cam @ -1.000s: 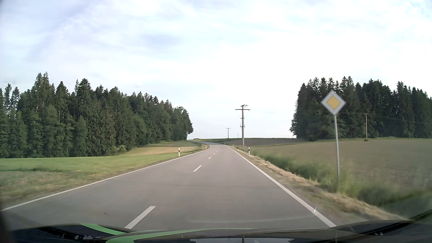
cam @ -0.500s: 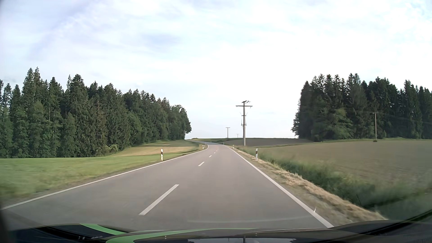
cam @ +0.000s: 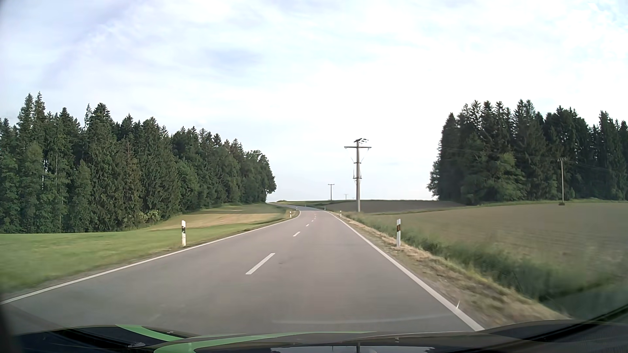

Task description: Follow the waypoints while adhering to traffic rules and regulations

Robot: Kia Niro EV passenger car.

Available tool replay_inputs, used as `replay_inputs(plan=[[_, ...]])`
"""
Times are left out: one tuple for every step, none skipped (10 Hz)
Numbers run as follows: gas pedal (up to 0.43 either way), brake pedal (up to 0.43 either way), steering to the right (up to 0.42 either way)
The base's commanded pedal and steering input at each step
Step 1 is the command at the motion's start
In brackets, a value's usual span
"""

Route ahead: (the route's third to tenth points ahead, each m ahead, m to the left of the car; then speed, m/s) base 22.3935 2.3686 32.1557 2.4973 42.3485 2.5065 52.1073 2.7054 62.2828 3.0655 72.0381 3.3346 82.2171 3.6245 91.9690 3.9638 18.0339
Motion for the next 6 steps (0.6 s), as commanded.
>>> replay_inputs(plan=[[0.35, 0.0, -0.002], [0.35, 0.0, -0.002], [0.35, 0.0, -0.002], [0.35, 0.0, -0.002], [0.35, 0.0, -0.002], [0.35, 0.0, -0.002]])
